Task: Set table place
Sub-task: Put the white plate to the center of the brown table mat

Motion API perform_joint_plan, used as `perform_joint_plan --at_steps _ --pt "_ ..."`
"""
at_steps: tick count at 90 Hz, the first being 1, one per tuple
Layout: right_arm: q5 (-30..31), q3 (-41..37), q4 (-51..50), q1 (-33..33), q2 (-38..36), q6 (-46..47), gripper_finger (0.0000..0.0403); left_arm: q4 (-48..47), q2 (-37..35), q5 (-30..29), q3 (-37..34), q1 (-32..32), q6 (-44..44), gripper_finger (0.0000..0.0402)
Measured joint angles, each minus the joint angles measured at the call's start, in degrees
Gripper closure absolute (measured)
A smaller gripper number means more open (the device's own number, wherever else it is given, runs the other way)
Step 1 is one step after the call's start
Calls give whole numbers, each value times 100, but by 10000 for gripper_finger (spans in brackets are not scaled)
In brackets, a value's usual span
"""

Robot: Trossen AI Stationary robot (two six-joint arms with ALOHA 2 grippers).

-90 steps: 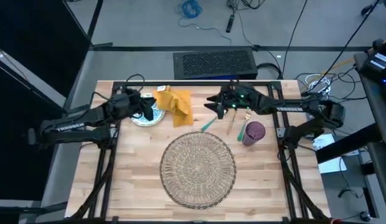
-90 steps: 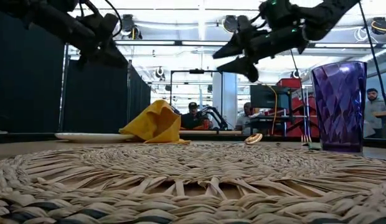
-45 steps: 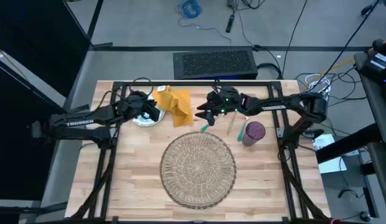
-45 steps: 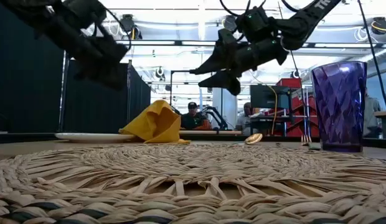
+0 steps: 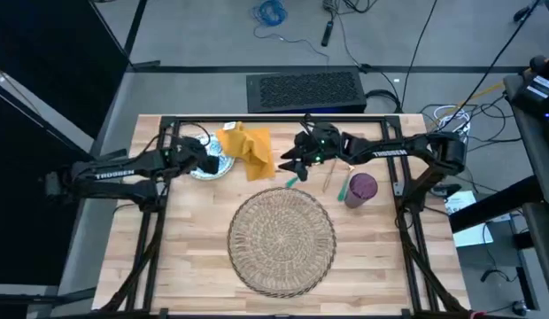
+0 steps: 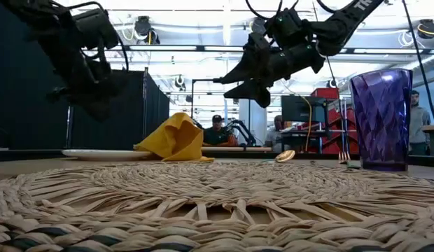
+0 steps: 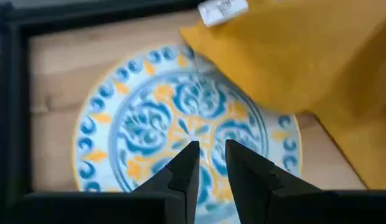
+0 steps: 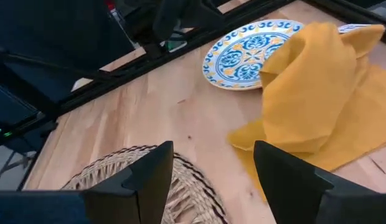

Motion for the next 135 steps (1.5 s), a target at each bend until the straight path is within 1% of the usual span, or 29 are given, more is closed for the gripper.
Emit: perform_joint_plan --at_steps 6,23,47,64,74,100,115,123,135 --pt "-12 0 1 0 -1 0 193 -98 36 177 0 -36 -80 338" --pt "-24 0 27 0 -33 4 193 -168 361 201 0 -227 -98 338" --pt "-185 -2 26 22 -290 50 193 17 1146 286 2 -333 -94 338" --pt "-180 -2 -67 20 -440 40 193 553 1537 492 2 -505 -90 338" --pt "-180 -2 -84 20 -503 26 193 963 1775 720 2 -620 -73 338" --pt "-177 -2 -195 21 -748 11 193 1712 2334 813 17 -838 -84 338" --pt "-174 -2 -270 21 -916 -56 193 2242 2399 1019 15 -986 -85 338" --pt "-154 -2 -333 22 -1003 -96 193 2293 2408 1125 64 -1057 -83 338" --pt "-140 -2 -337 20 -1087 -133 193 2347 2406 1134 245 -1174 -14 338"
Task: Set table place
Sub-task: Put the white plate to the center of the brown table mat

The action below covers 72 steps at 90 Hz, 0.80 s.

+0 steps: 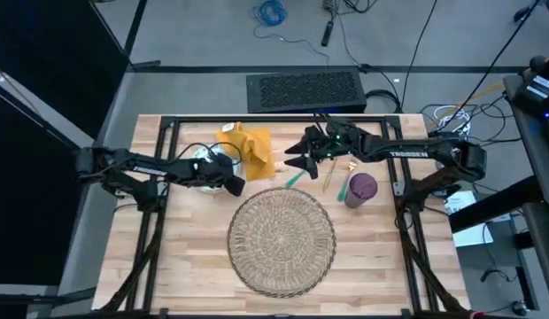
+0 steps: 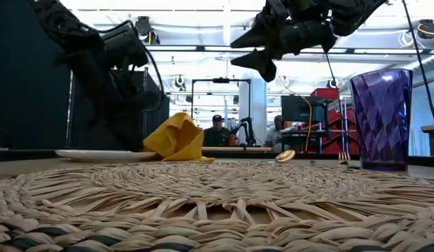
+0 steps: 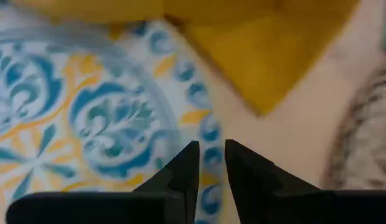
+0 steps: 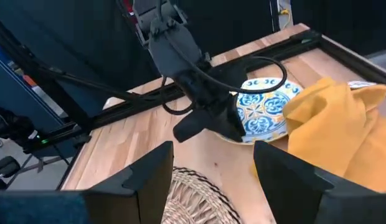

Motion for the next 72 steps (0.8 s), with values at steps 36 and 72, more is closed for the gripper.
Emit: perform_joint_plan --at_steps 36,72 --pt "-2 0 -160 2 -12 -108 193 -2101 -1078 -1153 405 132 268 338" --pt "-6 0 -149 2 -12 -40 193 -3285 -1345 -1457 130 914 -380 338"
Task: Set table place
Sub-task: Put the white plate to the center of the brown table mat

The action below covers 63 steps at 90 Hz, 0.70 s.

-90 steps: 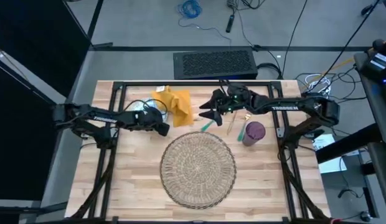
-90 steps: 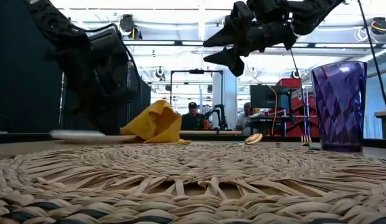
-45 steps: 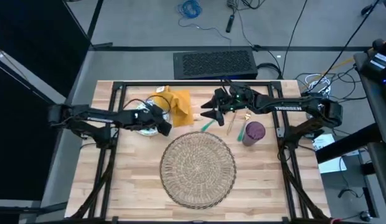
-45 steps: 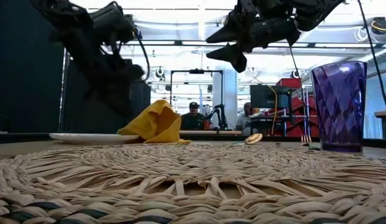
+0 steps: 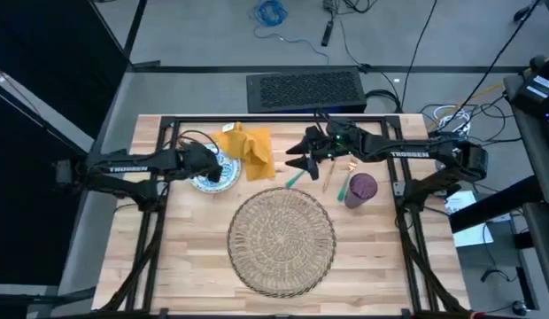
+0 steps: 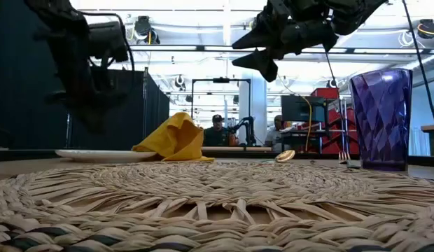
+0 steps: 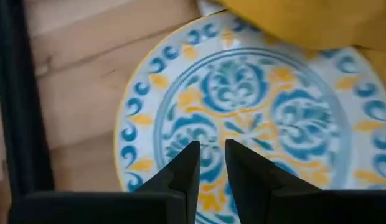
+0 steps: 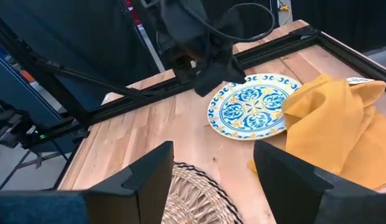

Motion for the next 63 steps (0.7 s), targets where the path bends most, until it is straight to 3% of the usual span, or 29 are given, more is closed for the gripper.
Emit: perform_joint_plan --at_steps 27,63 --pt "-15 0 0 155 0 -26 193 -425 -8 -314 -4 882 259 338" --pt "-28 0 -77 151 0 -39 193 179 -196 1101 -4 2272 2115 338"
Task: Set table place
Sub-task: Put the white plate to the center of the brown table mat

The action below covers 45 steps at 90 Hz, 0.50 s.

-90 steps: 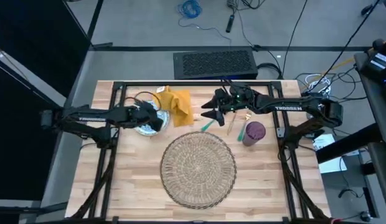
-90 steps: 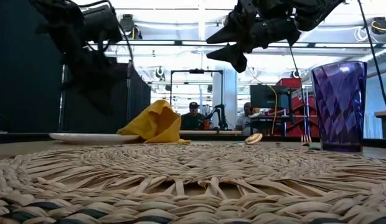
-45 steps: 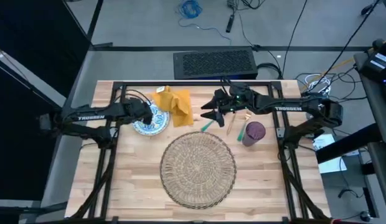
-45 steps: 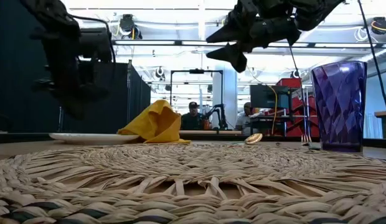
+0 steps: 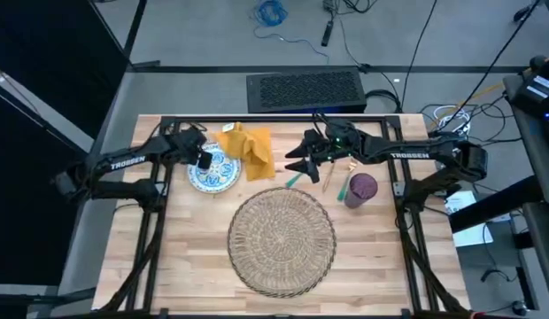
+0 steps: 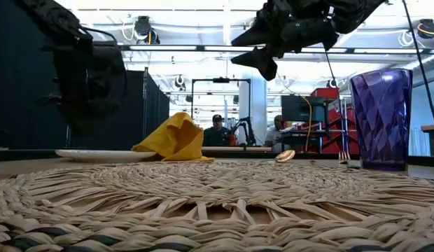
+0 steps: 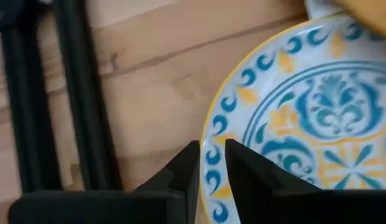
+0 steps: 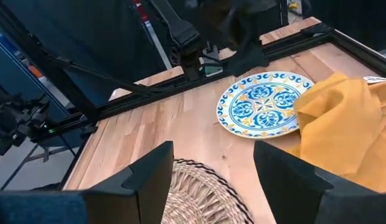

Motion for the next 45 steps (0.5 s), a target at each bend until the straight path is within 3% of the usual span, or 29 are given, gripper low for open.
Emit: perform_joint_plan --at_steps 36,45 --pt "1 0 -292 78 0 -90 193 9 -600 1025 -12 1228 778 338" --pt "-2 0 -271 121 0 -131 193 334 -412 1758 -165 1574 967 338"
